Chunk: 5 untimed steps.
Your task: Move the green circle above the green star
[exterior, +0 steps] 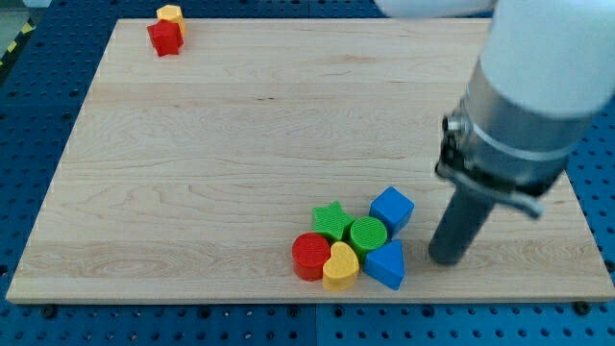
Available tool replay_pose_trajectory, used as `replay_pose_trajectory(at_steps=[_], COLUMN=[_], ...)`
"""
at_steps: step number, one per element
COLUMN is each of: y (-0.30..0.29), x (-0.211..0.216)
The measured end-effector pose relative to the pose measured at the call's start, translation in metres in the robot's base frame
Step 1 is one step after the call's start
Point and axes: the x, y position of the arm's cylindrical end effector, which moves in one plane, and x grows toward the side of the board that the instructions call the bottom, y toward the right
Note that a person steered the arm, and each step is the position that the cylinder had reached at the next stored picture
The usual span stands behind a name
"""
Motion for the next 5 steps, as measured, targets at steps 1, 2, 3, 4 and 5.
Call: replay_pose_trajectory(at_steps=[1, 2, 3, 4, 5], y=[-0.046, -0.086, -0.111, -0.112, -0.096], x=[-0.001, -0.052, -0.102, -0.107, -0.107])
